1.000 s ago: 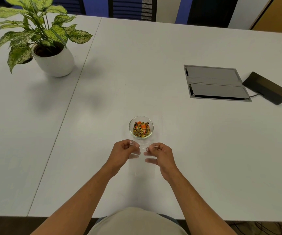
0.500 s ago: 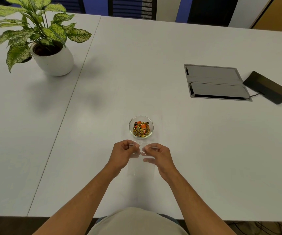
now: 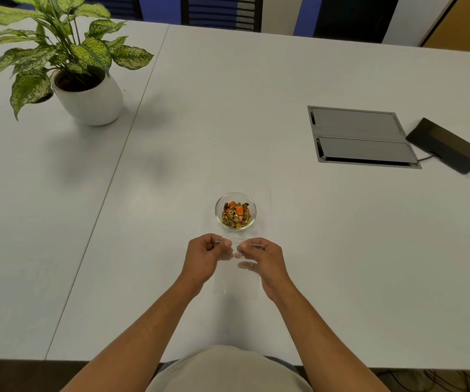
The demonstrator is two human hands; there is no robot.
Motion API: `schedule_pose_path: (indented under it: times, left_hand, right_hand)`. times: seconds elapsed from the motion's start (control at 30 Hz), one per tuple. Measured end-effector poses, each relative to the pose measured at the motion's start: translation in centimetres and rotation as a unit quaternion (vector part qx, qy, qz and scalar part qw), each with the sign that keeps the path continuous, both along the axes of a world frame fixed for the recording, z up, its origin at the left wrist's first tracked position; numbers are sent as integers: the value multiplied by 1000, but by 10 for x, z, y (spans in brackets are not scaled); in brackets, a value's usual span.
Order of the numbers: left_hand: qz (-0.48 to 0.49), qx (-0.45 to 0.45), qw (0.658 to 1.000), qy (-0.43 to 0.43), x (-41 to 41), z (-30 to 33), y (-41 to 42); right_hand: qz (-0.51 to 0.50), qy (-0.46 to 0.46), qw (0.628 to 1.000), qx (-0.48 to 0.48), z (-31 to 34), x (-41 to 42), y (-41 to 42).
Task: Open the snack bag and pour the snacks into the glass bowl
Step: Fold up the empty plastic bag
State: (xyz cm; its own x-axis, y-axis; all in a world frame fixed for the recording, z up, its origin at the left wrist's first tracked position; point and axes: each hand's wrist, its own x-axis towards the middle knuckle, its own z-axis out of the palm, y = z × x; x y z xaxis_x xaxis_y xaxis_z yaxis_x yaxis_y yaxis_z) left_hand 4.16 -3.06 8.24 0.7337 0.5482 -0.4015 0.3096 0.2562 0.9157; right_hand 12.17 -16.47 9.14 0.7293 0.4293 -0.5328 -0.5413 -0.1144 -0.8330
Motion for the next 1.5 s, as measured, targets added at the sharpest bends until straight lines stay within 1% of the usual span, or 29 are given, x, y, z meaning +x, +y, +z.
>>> schedule_pose_path:
  times: [0.37, 0.67, 0.93, 1.2, 1.5]
  left_hand:
    - [-40, -57, 997, -23, -2, 2, 0]
    - [-61, -46, 997, -12, -2, 1, 0]
    - [-46, -23, 999, -2, 0, -1, -3]
    - [-82, -61, 994, -26, -5, 0, 1]
    - [-71, -28, 997, 4, -4, -3, 0]
  right_hand:
    - [4, -12, 1000, -10, 2, 1, -1]
    - [16, -18, 1000, -19, 1, -2, -1]
    - [19, -24, 999, -15, 1, -3, 1]
    - [40, -9, 999, 5, -3, 0, -4]
    - [59, 9, 998, 14, -6, -4, -5]
